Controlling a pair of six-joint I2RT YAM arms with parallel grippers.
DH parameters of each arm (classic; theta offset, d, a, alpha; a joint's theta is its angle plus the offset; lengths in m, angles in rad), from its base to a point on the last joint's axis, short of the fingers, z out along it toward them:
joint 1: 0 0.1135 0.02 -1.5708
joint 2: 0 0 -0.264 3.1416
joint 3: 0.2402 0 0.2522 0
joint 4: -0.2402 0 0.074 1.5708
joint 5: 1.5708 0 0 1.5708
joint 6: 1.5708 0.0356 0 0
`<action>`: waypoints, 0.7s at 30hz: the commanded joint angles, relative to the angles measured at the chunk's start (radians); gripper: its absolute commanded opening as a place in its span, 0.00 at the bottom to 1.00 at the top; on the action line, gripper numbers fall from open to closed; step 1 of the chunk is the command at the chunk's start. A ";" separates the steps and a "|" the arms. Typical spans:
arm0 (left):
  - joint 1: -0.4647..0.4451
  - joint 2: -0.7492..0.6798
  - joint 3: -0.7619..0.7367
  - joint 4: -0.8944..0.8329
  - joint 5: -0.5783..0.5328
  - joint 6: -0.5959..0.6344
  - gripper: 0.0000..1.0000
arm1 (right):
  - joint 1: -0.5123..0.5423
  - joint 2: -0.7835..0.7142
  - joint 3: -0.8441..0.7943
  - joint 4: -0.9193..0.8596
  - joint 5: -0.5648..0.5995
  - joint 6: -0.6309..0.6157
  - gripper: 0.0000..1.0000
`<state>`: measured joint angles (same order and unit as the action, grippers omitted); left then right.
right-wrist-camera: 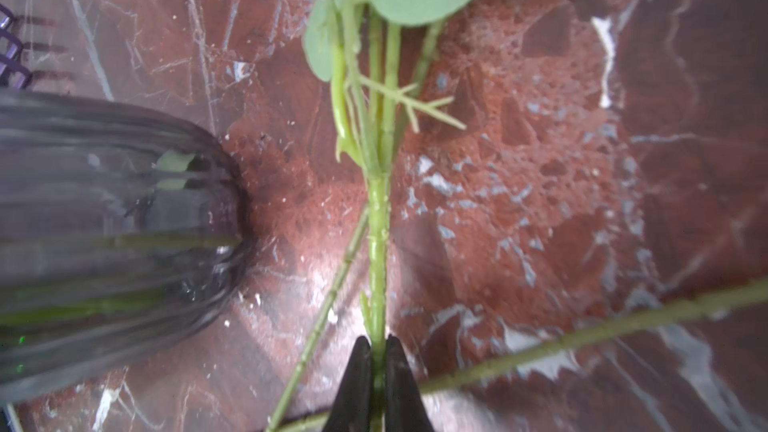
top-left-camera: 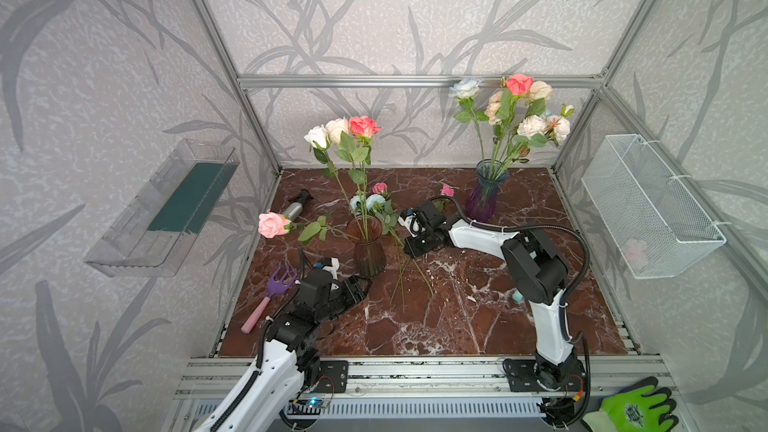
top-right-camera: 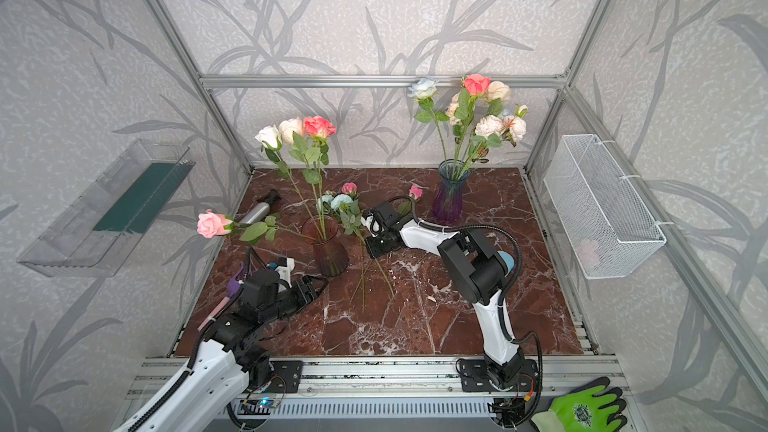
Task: Arrange the flowers into the vase
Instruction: 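Grasp a pale blue rose stem in the bunch with the right gripper, then lift the pale blue rose stem up with the right gripper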
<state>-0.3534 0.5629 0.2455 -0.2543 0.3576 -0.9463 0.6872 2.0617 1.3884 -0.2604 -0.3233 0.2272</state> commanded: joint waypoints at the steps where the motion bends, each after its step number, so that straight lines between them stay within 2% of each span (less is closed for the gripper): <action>1: -0.004 0.003 0.025 -0.003 -0.023 0.006 0.69 | -0.001 -0.109 -0.044 0.063 -0.006 0.024 0.07; 10: -0.004 0.035 0.050 0.000 -0.022 0.021 0.69 | -0.009 -0.213 -0.174 0.184 0.006 0.096 0.02; 17: -0.004 0.024 0.067 -0.009 -0.046 0.033 0.69 | -0.082 -0.322 -0.350 0.399 -0.019 0.256 0.01; 21: -0.004 -0.016 0.073 -0.025 -0.072 0.039 0.70 | -0.093 -0.400 -0.415 0.465 0.002 0.283 0.01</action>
<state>-0.3534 0.5732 0.2810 -0.2630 0.3225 -0.9245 0.5949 1.7390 0.9874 0.0856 -0.3271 0.4606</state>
